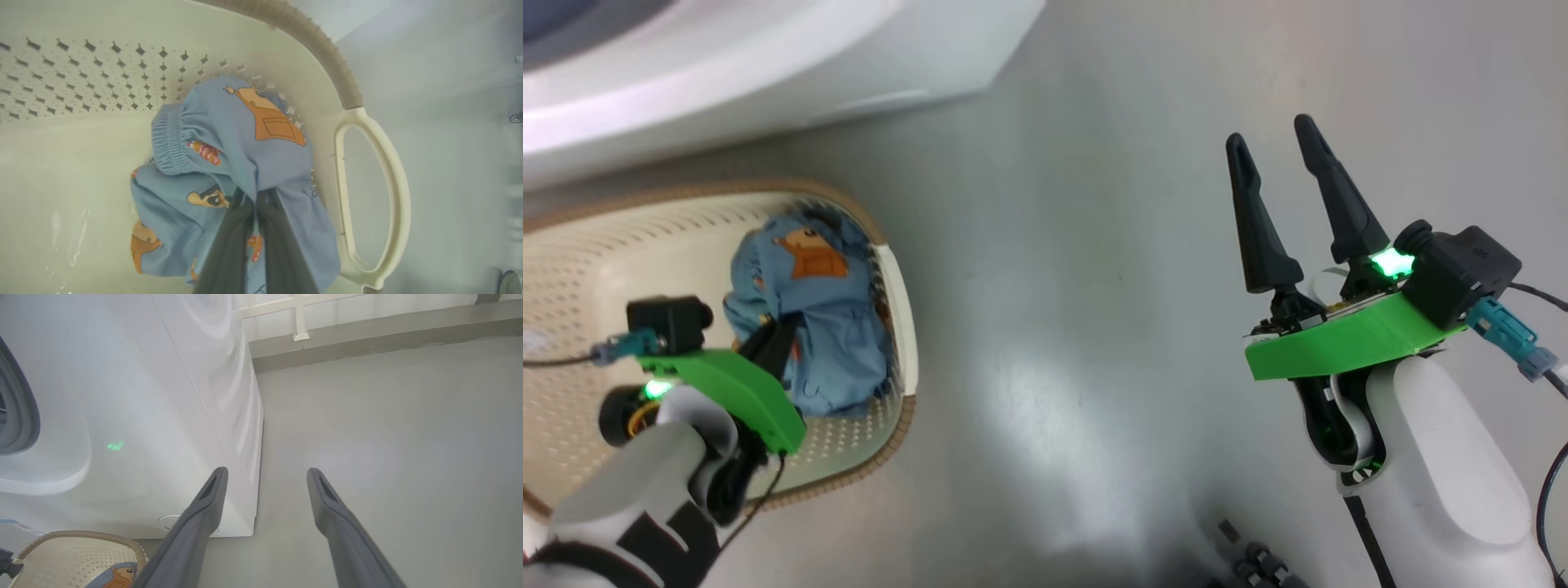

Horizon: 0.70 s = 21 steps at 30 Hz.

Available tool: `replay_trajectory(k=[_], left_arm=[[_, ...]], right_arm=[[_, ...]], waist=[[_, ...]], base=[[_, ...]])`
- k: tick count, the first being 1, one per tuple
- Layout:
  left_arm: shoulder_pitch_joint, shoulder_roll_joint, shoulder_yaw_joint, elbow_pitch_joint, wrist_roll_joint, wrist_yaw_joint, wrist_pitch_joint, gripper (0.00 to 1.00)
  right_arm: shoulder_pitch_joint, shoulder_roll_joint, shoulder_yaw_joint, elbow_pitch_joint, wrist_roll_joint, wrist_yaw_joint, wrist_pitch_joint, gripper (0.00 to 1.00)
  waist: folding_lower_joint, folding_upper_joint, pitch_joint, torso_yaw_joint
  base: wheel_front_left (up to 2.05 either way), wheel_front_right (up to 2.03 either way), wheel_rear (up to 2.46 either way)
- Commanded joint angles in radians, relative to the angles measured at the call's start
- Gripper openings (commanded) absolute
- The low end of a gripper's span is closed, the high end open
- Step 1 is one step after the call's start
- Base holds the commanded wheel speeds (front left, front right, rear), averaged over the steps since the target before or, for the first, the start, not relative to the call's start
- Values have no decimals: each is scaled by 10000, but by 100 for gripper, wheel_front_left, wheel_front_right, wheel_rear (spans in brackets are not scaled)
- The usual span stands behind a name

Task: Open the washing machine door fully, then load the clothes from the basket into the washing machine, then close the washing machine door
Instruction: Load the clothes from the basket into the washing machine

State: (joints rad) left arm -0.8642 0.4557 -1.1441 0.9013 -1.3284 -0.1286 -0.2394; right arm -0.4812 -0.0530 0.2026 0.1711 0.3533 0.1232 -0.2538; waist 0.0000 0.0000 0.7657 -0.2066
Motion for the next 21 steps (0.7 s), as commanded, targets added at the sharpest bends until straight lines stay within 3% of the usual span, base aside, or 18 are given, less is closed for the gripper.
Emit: replay_trajectory(k=[1,4,10,21], left_arm=[[370,351,185,-232,-46,-21,-157,0],[670,418,441,-692,0,-21,-212,0],[1519,382,1954,-1568,595,-21,-220,0],[3826,-345,4561,-2988,2306,-21,-222,0]], right_arm=[[276,27,209,-102,115,75,-80,100],[390,27,157,86,152,75,-80,100],[673,-31,31,374,185,75,-80,100],[1569,-668,83,943,726,75,-80,100]], waist=[[0,0,-840,267],[0,0,-1437,421],[0,0,-2512,757],[0,0,-4749,1481]], base=[[0,0,0],[0,0,0],[0,0,0],[0,0,0]])
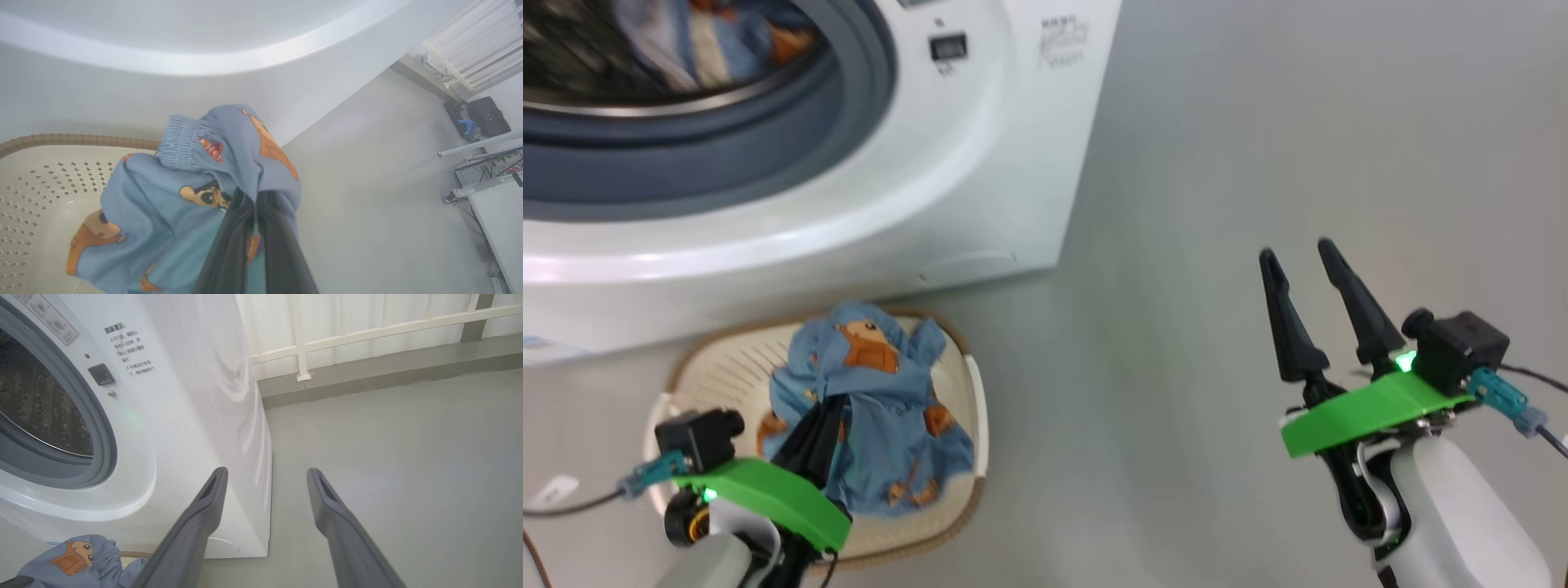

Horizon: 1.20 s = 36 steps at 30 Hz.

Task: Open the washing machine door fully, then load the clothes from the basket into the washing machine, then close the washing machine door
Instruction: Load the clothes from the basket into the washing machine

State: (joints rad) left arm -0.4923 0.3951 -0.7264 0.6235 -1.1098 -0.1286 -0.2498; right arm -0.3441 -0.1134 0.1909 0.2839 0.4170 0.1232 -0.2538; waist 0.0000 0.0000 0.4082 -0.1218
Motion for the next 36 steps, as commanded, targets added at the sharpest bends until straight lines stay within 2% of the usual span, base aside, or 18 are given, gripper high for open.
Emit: replay_trajectory(k=[1,15,27,36], left_arm=[[264,197,580,-327,227,-21,-119,0],[2114,-608,3365,-2374,2213,-21,-120,0],[2934,-1074,4876,-3786,4027,-6,-120,0],[3088,-1404,5271,-3963,4446,-11,-120,0]], right_arm=[[274,-124,222,-149,144,75,-80,100],[1286,-759,382,64,776,75,-80,100],[1756,-960,231,-154,749,75,-80,100],[1782,-977,267,-166,784,75,-80,100]], waist=[[0,0,-1340,691],[0,0,-3207,1291],[0,0,-3802,1553],[0,0,-3836,1586]], base=[[0,0,0],[0,0,0],[0,0,0],[0,0,0]])
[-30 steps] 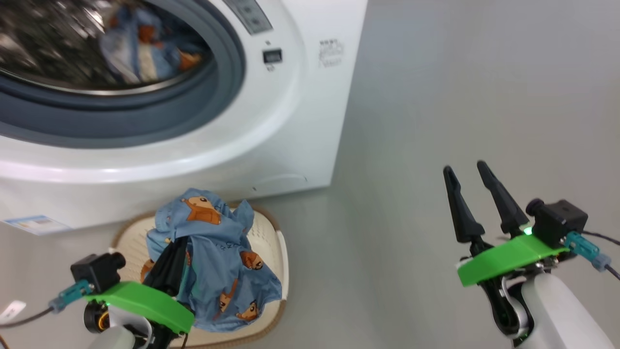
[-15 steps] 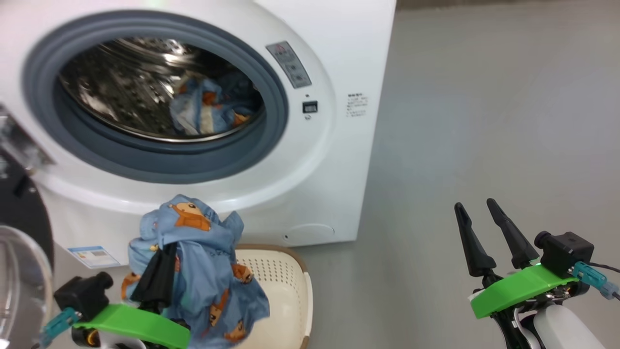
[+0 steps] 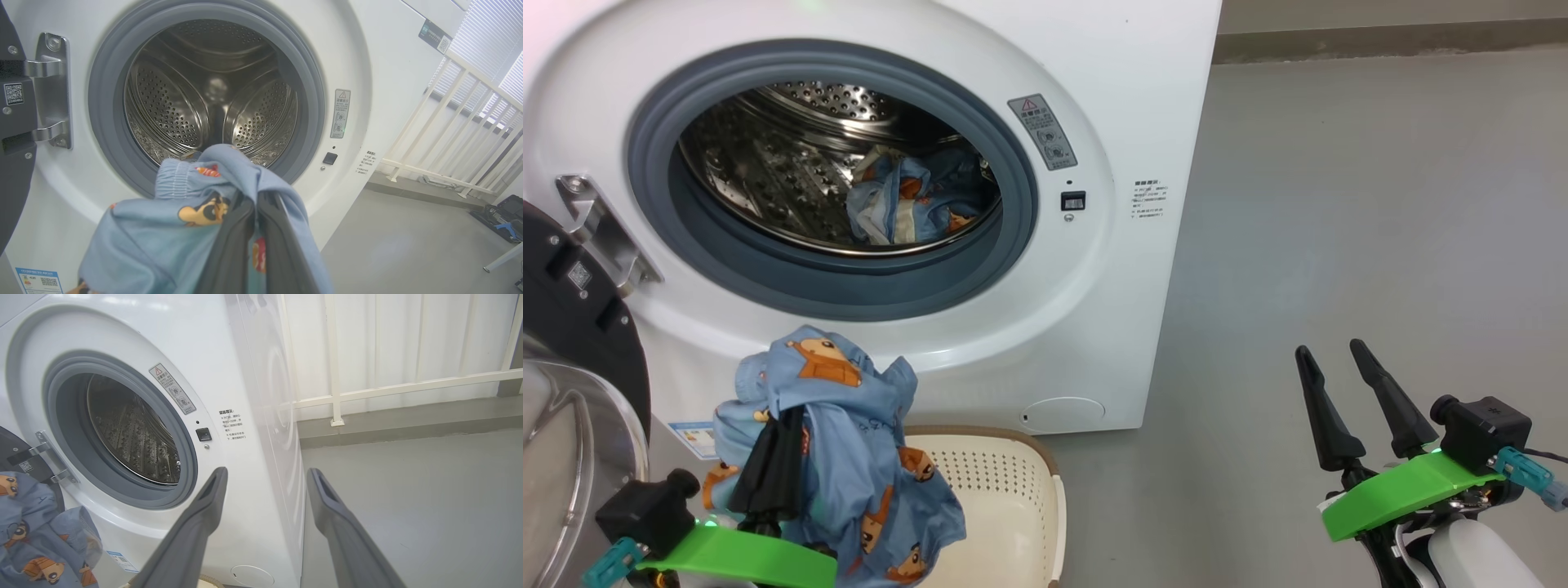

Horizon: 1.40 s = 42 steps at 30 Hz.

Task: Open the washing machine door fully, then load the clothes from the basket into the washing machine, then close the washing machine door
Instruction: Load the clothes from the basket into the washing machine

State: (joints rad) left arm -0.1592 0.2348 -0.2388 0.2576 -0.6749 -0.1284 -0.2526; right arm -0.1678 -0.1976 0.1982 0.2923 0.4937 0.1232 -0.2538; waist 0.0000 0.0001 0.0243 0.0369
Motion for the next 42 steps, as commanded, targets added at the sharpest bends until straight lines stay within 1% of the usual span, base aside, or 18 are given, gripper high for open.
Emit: replay_trajectory(k=[1,5,10,15,17,20,27,35,36,38,39,40,41,42], left_arm=[[-269,163,436,-296,123,-13,-91,0],[-553,32,587,-146,202,-16,-91,0],[-1267,-15,893,166,300,-19,-91,0],[-2296,174,1042,485,543,-21,-91,0],[-2776,239,1108,740,468,-21,-91,0],[-3575,470,1098,1219,452,-22,-91,0],[-5857,920,819,2652,-78,-22,-91,0],[-8178,1660,362,4403,-536,-22,-91,0],[-8632,1864,178,4843,-674,-22,-91,0],[-8834,1959,139,5041,-798,-22,-91,0],[-9024,2077,108,5198,-897,-22,-91,0],[-9351,2332,-29,5449,-1072,-22,-91,0],[-9351,2332,-29,5449,-1072,-22,-91,0],[-9526,2468,-94,5536,-1125,-22,-91,0]], right_arm=[[9,-154,203,-255,27,75,-80,100],[-63,-225,262,-270,57,75,-80,100],[-309,-252,415,-362,-15,75,-80,100],[-687,-140,594,-609,-218,75,-80,100],[-810,-40,581,-692,-266,75,-80,100],[-1009,151,585,-999,-138,75,-80,100],[-1324,407,452,-1406,-575,75,-80,100],[-1618,960,350,-1741,-1052,75,-80,100],[-1660,1085,346,-1814,-1152,75,-80,100],[-1673,1140,351,-1845,-1193,75,-80,100],[-1684,1188,355,-1869,-1222,75,-80,100],[-1692,1267,361,-1910,-1263,75,-80,100],[-1692,1267,361,-1910,-1263,75,-80,100],[-1694,1298,348,-1937,-1272,75,-80,100]], waist=[[0,-1,18,-1],[0,-1,143,-29],[0,-1,609,-197],[0,-1,1335,-544],[0,-1,1665,-690],[0,-1,2230,-917],[0,-1,3728,-1392],[0,-1,5308,-2101],[0,-1,5614,-2303],[0,-1,5747,-2407],[0,-1,5864,-2510],[0,-1,6074,-2705],[0,-1,6074,-2705],[0,-1,6176,-2782]], base=[[0,0,0],[0,0,0],[0,0,0],[0,0,0],[0,0,0],[0,0,0],[0,0,0],[0,0,0],[0,0,0],[0,0,0],[0,0,0],[0,0,0],[0,0,0],[0,0,0]])
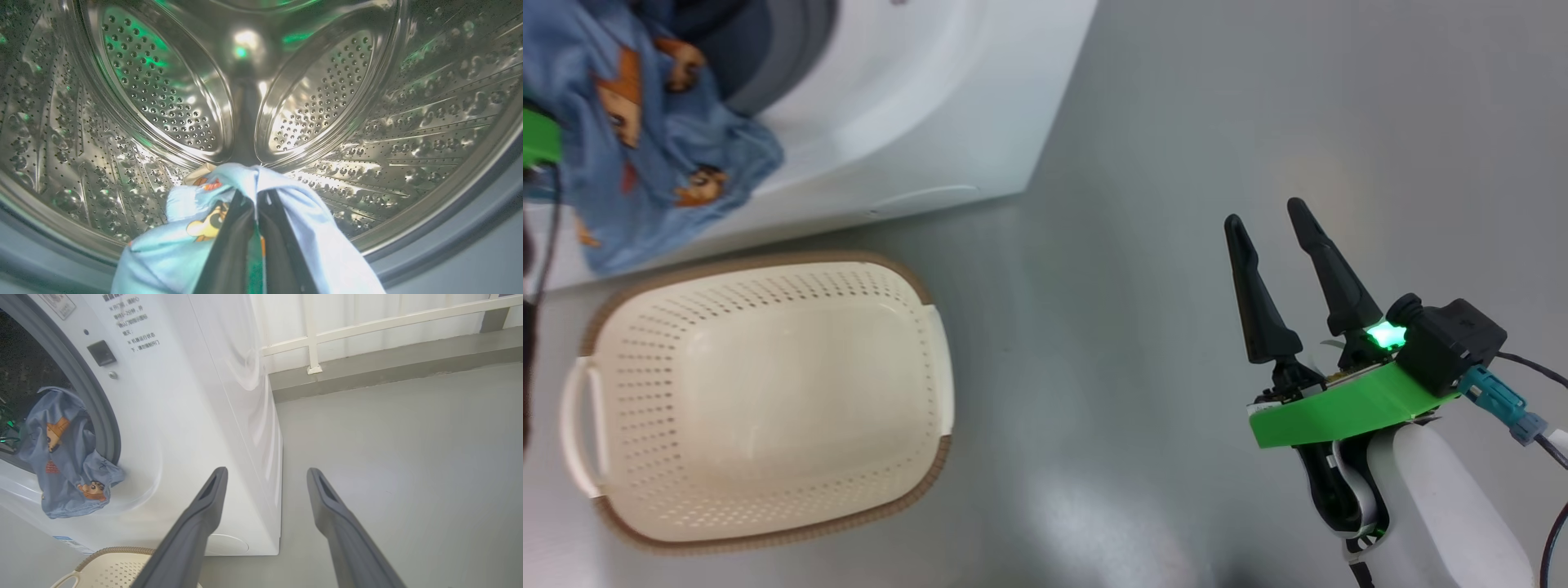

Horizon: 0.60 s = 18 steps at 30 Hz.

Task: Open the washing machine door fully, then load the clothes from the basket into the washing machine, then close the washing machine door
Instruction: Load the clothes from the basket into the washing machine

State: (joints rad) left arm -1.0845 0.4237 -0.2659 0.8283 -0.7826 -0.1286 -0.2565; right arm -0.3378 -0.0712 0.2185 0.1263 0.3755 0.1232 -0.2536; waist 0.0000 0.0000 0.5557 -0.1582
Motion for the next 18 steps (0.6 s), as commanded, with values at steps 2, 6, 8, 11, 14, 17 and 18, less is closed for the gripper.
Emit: replay_trajectory(k=[2,6,8,11,14,17,18], left_arm=[[-578,740,77,-146,-63,-21,-53,0],[-1190,965,515,-757,376,-21,-53,0],[-1230,859,1133,-1219,735,-21,-53,0],[-984,529,1885,-1463,1289,-21,-53,89],[-736,207,1938,-795,1682,-21,-53,100],[-635,20,1507,104,1858,-21,-53,100],[-629,-32,1405,262,1839,-21,-53,100]], right_arm=[[22,82,93,-325,-112,75,-82,100],[-10,142,63,-375,-176,75,-82,100],[-67,164,78,-365,-192,75,-82,100],[-135,183,100,-322,-204,75,-82,100],[-136,192,112,-212,-216,75,-82,100],[-136,196,134,-106,-223,75,-82,100],[-145,197,141,-74,-220,75,-82,100]], waist=[[0,0,1035,-912],[0,0,1240,-963],[0,0,1251,-974],[0,0,1164,-938],[0,0,936,-840],[0,0,681,-694],[0,0,598,-640]], base=[[0,0,0],[0,0,0],[0,0,0],[0,0,0],[0,0,0],[0,0,0],[0,0,0]])
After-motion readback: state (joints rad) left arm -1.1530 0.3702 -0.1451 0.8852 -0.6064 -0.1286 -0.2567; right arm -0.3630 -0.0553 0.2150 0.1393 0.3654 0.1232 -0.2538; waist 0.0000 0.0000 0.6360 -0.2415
